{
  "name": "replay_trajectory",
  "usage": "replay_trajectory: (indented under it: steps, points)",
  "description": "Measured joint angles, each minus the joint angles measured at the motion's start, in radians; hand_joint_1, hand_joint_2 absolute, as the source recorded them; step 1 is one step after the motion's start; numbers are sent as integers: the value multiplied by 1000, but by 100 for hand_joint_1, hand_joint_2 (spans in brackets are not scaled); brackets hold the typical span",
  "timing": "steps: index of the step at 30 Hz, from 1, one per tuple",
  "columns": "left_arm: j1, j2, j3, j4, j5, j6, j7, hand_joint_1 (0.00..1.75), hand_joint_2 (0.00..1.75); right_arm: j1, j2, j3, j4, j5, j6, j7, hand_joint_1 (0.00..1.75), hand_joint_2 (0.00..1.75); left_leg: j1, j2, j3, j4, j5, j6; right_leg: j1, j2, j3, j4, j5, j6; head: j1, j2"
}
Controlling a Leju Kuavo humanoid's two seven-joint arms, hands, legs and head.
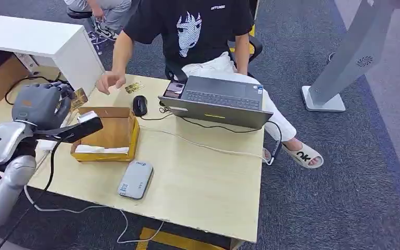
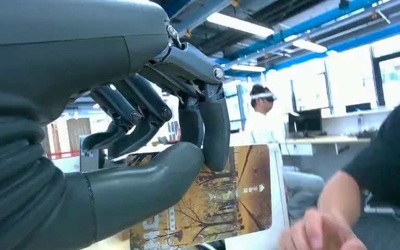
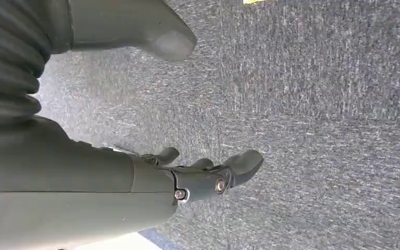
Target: Pass the card to the sensor for recognition and then transmit it.
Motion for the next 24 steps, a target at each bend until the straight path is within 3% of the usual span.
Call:
replay_trajectory:
  steps: [9,24]
  points:
    - [-20,45,18,-20,-1,-21,2,175,175,4,0,31,-5,-67,-4,29,0,175,0,0,0,0,0,0,0,0,-1,0,0,0,0,0]
    - [-43,16,1,-20,-27,-34,2,175,175,3,0,74,-11,-94,-10,58,0,175,0,1,0,0,0,0,0,1,-3,0,0,0,0,0]
